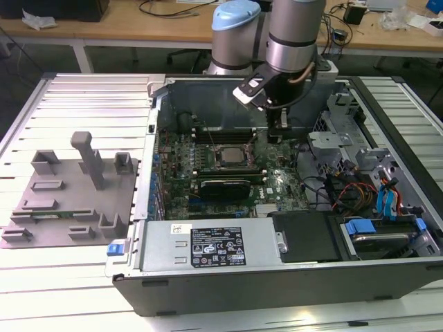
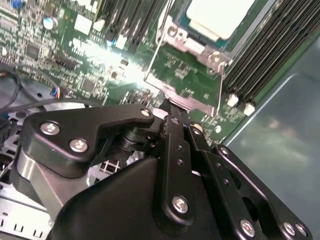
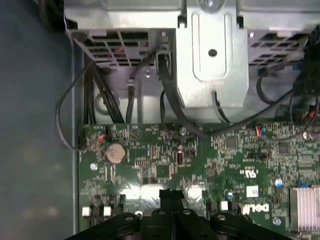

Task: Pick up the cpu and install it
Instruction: 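Close the cpu cover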

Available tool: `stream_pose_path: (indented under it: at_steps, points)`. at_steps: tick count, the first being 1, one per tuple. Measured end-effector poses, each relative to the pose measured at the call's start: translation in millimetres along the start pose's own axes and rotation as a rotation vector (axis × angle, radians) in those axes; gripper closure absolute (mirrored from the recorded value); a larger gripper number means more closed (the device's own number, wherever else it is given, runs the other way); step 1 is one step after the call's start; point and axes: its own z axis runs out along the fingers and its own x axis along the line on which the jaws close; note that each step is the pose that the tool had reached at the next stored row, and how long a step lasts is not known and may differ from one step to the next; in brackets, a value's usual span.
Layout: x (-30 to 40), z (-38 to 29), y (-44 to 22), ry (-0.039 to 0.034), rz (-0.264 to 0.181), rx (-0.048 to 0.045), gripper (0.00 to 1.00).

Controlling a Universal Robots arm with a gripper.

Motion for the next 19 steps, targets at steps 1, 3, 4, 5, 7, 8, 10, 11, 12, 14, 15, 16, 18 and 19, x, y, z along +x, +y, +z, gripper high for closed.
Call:
stream_pose_path:
  at_steps: [1,3,4,5,7,8,10,11,12,14,15,16,18,19]
  points:
    - [-0.1,-0.1,-3.1,0.0000,0.000,-0.0007,0.89]
    - [-0.3,-0.6,-14.1,0.0000,0.000,-0.0030,0.89]
    - [-0.5,-0.8,-19.0,0.0000,0.000,-0.0039,0.89]
    - [-0.6,-1.0,-25.9,0.0001,0.000,-0.0052,0.89]
    - [-0.8,-1.3,-32.8,0.0001,0.000,-0.0065,0.89]
    - [-0.9,-1.4,-39.3,0.0004,0.000,-0.0077,0.89]
    - [-1.1,-1.8,-49.2,0.0003,0.000,-0.0092,0.89]
    - [-1.1,-1.9,-51.0,0.0001,0.001,-0.0093,0.89]
    - [-1.1,-1.8,-51.4,0.0002,0.001,-0.0092,0.89]
    - [-1.2,-1.6,-51.4,0.0000,0.000,-0.0093,0.89]
    - [-1.2,-1.6,-51.4,0.0000,0.000,-0.0092,0.89]
    - [-1.1,-1.6,-51.4,0.0001,0.000,-0.0093,0.89]
    - [-1.1,-1.6,-51.4,0.0000,0.000,-0.0093,0.89]
    - [-1.1,-1.6,-51.4,0.0000,0.000,-0.0093,0.89]
